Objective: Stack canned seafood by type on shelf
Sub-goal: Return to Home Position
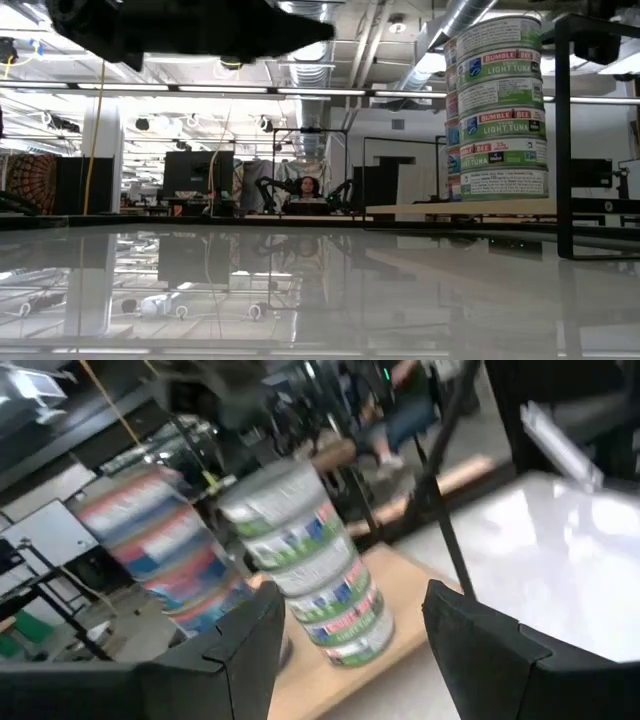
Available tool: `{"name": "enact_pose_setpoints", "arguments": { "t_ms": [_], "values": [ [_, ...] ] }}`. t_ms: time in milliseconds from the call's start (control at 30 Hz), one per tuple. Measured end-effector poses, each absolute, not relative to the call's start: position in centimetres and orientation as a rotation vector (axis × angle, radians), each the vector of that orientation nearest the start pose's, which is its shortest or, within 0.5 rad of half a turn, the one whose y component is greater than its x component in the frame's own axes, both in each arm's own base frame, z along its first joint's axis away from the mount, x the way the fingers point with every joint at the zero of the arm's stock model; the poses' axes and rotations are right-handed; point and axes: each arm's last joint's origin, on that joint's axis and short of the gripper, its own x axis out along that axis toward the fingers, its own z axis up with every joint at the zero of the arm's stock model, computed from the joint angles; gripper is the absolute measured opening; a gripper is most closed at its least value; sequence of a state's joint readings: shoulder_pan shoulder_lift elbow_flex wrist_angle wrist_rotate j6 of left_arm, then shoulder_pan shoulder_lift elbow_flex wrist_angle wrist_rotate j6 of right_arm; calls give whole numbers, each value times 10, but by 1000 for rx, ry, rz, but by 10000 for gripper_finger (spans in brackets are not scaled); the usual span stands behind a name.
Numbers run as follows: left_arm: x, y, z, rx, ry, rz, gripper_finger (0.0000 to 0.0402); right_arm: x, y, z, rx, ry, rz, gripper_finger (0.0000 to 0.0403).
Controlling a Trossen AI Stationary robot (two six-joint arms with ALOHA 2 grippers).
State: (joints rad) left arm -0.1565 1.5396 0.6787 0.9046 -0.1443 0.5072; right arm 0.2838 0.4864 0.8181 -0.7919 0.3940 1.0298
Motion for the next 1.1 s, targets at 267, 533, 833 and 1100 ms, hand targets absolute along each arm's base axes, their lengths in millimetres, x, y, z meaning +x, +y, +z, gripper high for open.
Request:
{"name": "enact_pose_setpoints", "arguments": {
  "t_ms": [267, 533, 833, 1100],
  "values": [
    [257, -24, 231, 325, -104, -4, 228, 68, 7, 326, 485, 239, -343, 260],
    [223, -13, 223, 170, -129, -1, 228, 71, 8, 306, 235, 114, -328, 258],
    [220, -13, 220, 171, -108, -1, 228, 38, -3, 285, 271, -105, -235, 223],
    [218, -13, 217, 126, -58, -11, 228, 51, 4, 273, 176, -131, -159, 214]
  ]
}}
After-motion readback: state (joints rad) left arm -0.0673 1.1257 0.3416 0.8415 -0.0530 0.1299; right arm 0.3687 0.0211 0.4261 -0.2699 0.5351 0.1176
